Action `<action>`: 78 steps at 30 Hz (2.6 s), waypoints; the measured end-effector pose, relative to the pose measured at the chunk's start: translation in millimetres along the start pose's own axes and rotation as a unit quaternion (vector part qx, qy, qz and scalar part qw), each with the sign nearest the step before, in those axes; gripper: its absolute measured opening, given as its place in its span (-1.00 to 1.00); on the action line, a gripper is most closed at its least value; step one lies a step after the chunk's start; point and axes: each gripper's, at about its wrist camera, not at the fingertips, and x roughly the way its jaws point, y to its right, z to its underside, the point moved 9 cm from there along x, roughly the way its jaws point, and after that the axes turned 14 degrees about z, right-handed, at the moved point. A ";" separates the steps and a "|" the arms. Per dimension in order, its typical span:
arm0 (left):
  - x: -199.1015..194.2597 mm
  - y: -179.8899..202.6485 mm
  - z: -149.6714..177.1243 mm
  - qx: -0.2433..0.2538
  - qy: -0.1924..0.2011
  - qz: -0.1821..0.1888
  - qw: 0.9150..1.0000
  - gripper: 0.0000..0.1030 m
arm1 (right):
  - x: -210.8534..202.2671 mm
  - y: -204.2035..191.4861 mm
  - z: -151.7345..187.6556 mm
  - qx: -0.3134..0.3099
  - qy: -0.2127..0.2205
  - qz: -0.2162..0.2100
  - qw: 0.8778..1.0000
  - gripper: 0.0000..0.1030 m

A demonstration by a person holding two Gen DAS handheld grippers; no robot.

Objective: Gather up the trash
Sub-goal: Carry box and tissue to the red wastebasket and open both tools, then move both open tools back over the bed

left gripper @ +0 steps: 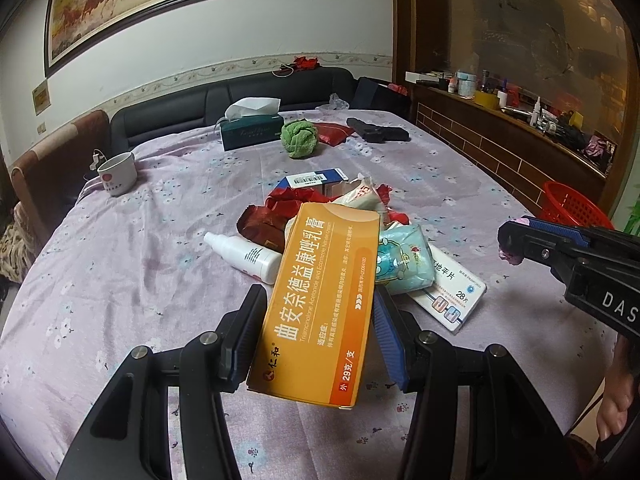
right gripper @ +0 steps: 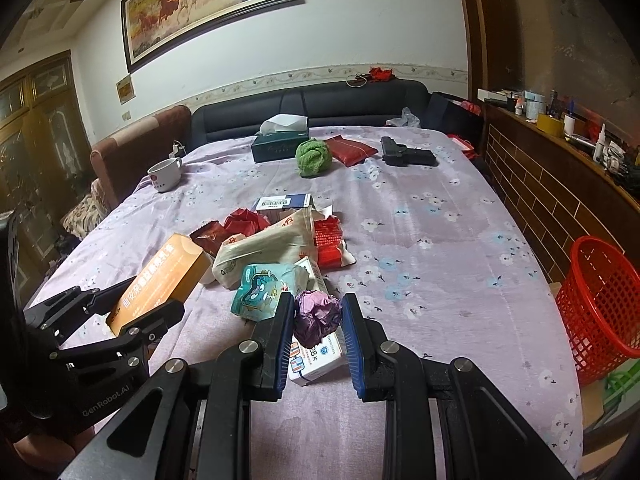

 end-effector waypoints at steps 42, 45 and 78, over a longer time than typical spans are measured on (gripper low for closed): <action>181.9 374.3 -106.0 0.070 -0.110 0.303 0.944 0.37 | -11.2 404.2 -13.5 0.280 -0.003 0.113 0.953 -0.37; 186.9 368.9 -104.8 0.050 -0.120 0.315 0.940 0.37 | -6.4 413.7 -16.6 0.287 -0.005 0.115 0.951 -0.16; 74.0 64.8 -47.3 -0.061 -0.078 0.174 0.980 0.37 | 17.6 155.2 2.2 0.129 -0.052 -0.021 0.990 0.09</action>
